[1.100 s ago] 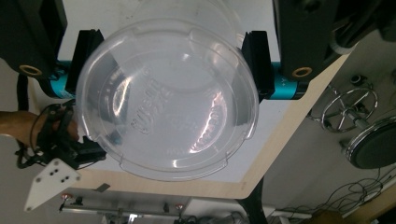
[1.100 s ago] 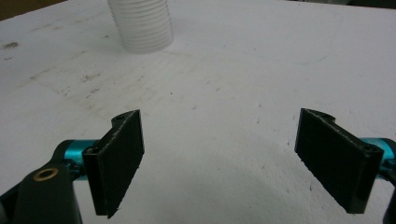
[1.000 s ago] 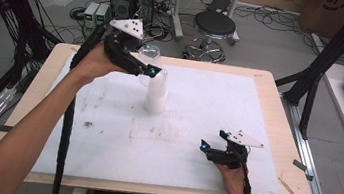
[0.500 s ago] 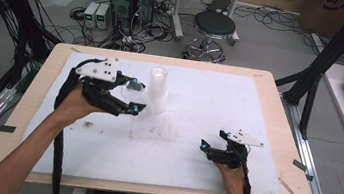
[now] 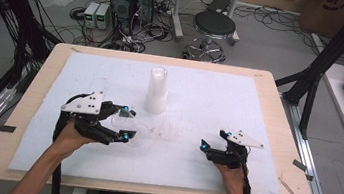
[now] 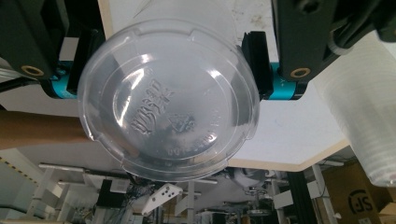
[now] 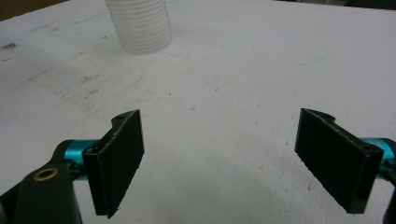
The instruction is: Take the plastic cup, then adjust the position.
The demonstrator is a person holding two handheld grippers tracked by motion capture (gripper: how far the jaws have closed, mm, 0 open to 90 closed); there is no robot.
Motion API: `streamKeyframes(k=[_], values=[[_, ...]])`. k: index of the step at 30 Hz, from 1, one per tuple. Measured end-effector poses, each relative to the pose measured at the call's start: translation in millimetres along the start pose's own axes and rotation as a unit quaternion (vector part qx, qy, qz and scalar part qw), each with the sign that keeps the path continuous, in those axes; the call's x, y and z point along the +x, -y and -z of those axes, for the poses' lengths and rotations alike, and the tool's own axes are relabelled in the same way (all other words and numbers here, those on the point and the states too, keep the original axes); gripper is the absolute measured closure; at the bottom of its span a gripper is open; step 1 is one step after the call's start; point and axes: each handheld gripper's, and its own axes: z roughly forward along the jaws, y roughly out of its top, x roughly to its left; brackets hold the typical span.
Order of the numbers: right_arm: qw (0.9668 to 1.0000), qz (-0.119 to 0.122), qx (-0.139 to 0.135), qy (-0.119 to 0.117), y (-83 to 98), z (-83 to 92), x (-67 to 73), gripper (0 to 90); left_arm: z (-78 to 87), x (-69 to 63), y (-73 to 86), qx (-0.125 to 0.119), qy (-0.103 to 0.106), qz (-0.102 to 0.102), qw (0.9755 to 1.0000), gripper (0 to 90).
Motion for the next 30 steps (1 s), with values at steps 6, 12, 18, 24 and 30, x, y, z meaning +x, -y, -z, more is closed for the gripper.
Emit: streamKeyframes(k=[6, 12, 18, 24, 30], values=[[1.0000, -0.004, 0.002, -0.003, -0.1, -0.2, -1.3, 15.7, 2.0, 0.3, 12.5, -0.005, 0.002, 0.007, 1.0000, 38.3], [1.0000, -0.006, -0.001, -0.005, 0.2, 0.7, -1.2, 15.7, 5.1, -0.7, 23.6, -0.020, 0.001, 0.014, 0.9997, 38.2], [0.9999, 0.002, -0.006, -0.014, 0.1, 1.6, -1.4, 15.7, 8.1, 2.1, 21.9, -0.019, 0.003, 0.012, 0.9997, 38.4], [0.9991, 0.010, -0.018, -0.038, -4.8, 6.6, -1.7, 15.7, 8.7, 4.0, 20.6, -0.021, 0.003, 0.012, 0.9997, 38.4], [0.9925, 0.027, -0.026, -0.116, -22.2, 11.0, 2.0, 15.7, 5.8, 4.2, 20.1, -0.026, 0.015, 0.016, 0.9994, 38.5]])
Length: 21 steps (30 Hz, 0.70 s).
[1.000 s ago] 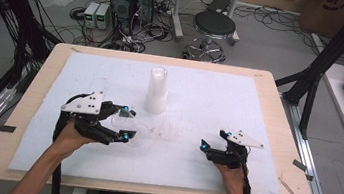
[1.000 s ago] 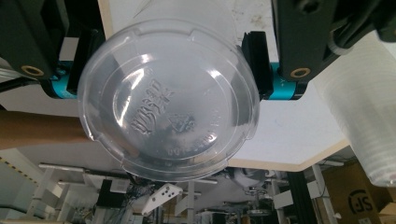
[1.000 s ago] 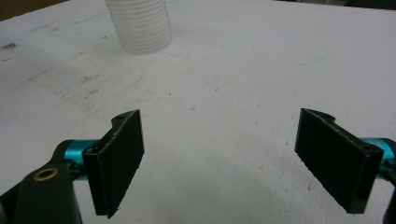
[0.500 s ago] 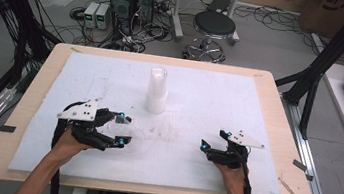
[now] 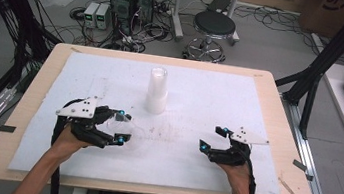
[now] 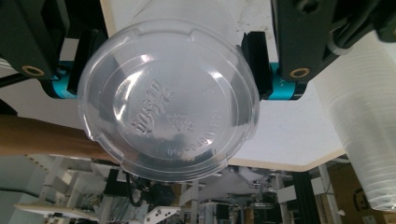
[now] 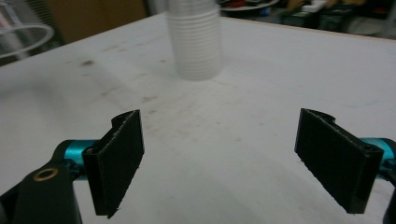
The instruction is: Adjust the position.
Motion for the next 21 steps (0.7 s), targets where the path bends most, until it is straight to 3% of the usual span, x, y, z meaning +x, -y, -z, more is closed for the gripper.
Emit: streamKeyframes(k=[1, 2, 5, 9, 13, 21], values=[[0.9996, 0.007, 0.009, -0.026, -5.4, -1.2, 1.5, 15.7, -0.5, -0.1, 0.0, -0.001, 0.000, -0.001, 1.0000, 38.5], [0.9996, 0.007, 0.009, -0.026, -5.4, -1.2, 1.5, 15.7, -0.9, 0.0, -0.1, -0.002, 0.000, -0.002, 1.0000, 38.5], [0.9983, 0.017, 0.007, -0.055, -12.8, -3.1, 4.8, 15.7, -2.0, 0.1, -1.6, -0.013, 0.004, -0.002, 0.9999, 38.5], [0.9935, 0.033, -0.002, -0.109, -24.0, -6.4, 12.9, 15.7, -5.1, -0.4, -4.7, -0.033, 0.016, -0.007, 0.9993, 38.9], [0.9880, 0.047, -0.011, -0.146, -33.9, -11.8, 21.3, 15.7, -13.4, -0.4, -7.3, -0.043, 0.025, -0.009, 0.9987, 39.0], [0.9783, 0.074, -0.024, -0.192, -52.3, -24.2, 37.4, 15.7, -31.0, -1.0, -12.5, -0.042, 0.043, -0.014, 0.9981, 39.3]])
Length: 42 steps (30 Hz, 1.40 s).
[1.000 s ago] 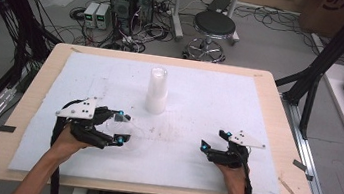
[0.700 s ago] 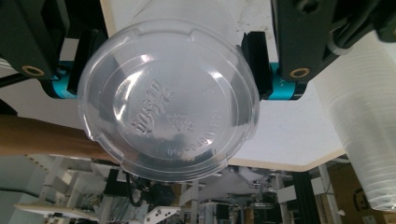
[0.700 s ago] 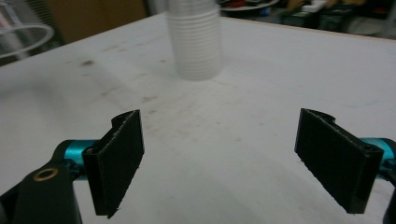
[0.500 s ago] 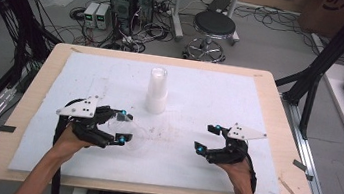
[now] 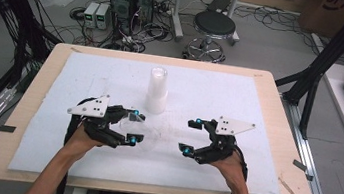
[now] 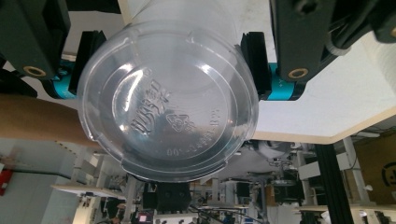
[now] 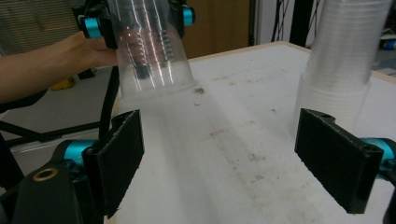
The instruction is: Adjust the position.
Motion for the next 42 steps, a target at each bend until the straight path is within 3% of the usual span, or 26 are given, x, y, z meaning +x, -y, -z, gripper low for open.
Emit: streamKeyframes(k=[21, 37, 42], values=[[0.9969, 0.029, 0.005, -0.073, -18.1, -40.7, 15.0, 15.7, -38.1, 0.9, -7.1, 0.005, 0.031, -0.002, 0.9995, 39.6], [0.9950, 0.045, 0.020, -0.087, -18.1, -58.2, 19.9, 15.9, -43.8, 0.8, -10.0, 0.009, 0.035, -0.002, 0.9993, 39.6], [0.9945, 0.053, 0.020, -0.088, -18.0, -58.6, 21.8, 28.6, -43.5, 0.6, -10.2, 0.006, 0.036, -0.002, 0.9993, 39.6]])
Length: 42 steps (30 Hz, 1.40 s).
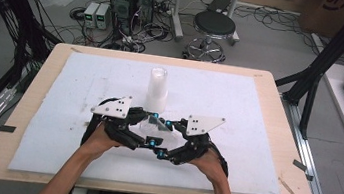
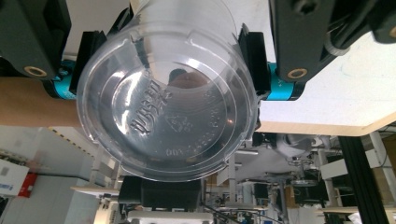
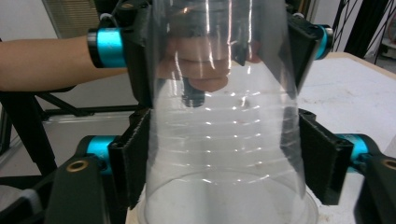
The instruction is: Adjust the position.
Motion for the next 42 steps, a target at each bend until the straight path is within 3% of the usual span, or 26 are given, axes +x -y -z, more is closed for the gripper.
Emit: streamKeyframes(k=[5, 7, 9, 10, 14, 17, 19, 21, 23, 24, 27, 29, 30, 31, 32, 33, 35, 36, 38, 42], values=[[1.0000, 0.005, -0.001, 0.005, 0.1, -0.5, 0.9, 31.3, 0.5, -0.3, -0.1, 0.002, -0.001, 0.000, 1.0000, 38.9], [1.0000, 0.003, -0.001, 0.005, 0.3, -0.4, 1.2, 31.3, -0.2, -1.2, 0.0, -0.001, -0.008, 0.006, 1.0000, 28.3], [1.0000, 0.003, 0.002, 0.008, 0.9, -0.1, 0.5, 31.3, -0.5, -1.6, 0.0, -0.002, -0.019, 0.008, 0.9998, 9.4], [1.0000, -0.001, 0.002, 0.009, 1.4, 0.1, 0.8, 31.3, 0.5, -1.8, 0.3, -0.004, -0.017, 0.009, 0.9998, 5.9], [0.9999, -0.003, 0.004, 0.012, 2.4, 1.2, -0.1, 31.3, 3.9, -3.3, 0.6, -0.003, -0.015, 0.008, 0.9999, 5.8], [0.9999, -0.006, 0.008, 0.013, 2.7, 1.0, -0.4, 31.3, 7.5, -4.2, 0.3, 0.011, -0.017, 0.007, 0.9998, 5.8], [0.9997, -0.009, 0.020, 0.013, 2.5, 1.6, 0.3, 31.3, 12.8, -5.7, -0.9, 0.033, -0.016, 0.007, 0.9993, 5.8], [0.9989, -0.009, 0.045, 0.014, 0.6, 3.0, 0.8, 31.4, 20.5, -5.0, -4.1, 0.077, -0.021, 0.004, 0.9968, 5.8], [0.9967, -0.011, 0.077, 0.020, -4.4, 4.2, 2.0, 31.5, 25.5, -3.4, -7.9, 0.126, -0.029, 0.005, 0.9916, 5.8], [0.9956, -0.010, 0.091, 0.018, -6.8, 4.7, 2.0, 31.8, 29.0, -1.8, -11.5, 0.172, -0.035, 0.003, 0.9844, 5.8], [0.9882, -0.003, 0.152, 0.013, -18.3, 3.3, 2.7, 31.8, 32.3, -0.6, -17.4, 0.227, -0.031, 0.012, 0.9733, 5.8], [0.9806, -0.002, 0.196, 0.011, -24.8, 0.8, 2.7, 31.8, 33.1, 0.3, -21.0, 0.261, -0.022, 0.017, 0.9649, 5.8], [0.9775, 0.000, 0.211, 0.012, -27.0, -0.3, 2.4, 31.8, 32.6, 0.2, -22.4, 0.282, -0.020, 0.022, 0.9590, 5.8], [0.9728, 0.000, 0.231, 0.010, -29.8, -1.9, 2.2, 31.8, 32.2, 0.6, -23.6, 0.308, -0.012, 0.023, 0.9509, 5.8], [0.9681, 0.003, 0.251, 0.010, -32.2, -3.7, 2.0, 31.8, 30.9, 0.8, -24.6, 0.341, -0.006, 0.019, 0.9399, 5.8], [0.9602, 0.006, 0.279, 0.015, -35.8, -6.1, 2.7, 31.8, 30.1, 0.7, -25.2, 0.355, -0.008, 0.019, 0.9346, 5.8], [0.9532, 0.009, 0.302, 0.015, -38.5, -8.9, 2.2, 32.0, 28.3, 1.4, -27.0, 0.377, -0.009, 0.022, 0.9258, 5.8], [0.9479, 0.012, 0.318, 0.014, -40.4, -10.9, 2.0, 32.1, 27.3, 1.5, -27.6, 0.381, -0.009, 0.022, 0.9243, 5.8], [0.9422, 0.011, 0.335, 0.014, -42.7, -13.7, 1.9, 32.2, 25.7, 1.8, -28.7, 0.384, -0.008, 0.019, 0.9233, 5.8], [0.9372, 0.009, 0.349, 0.006, -45.3, -17.8, -0.3, 32.2, 20.6, 2.8, -28.0, 0.385, -0.014, 0.013, 0.9229, 5.8]])
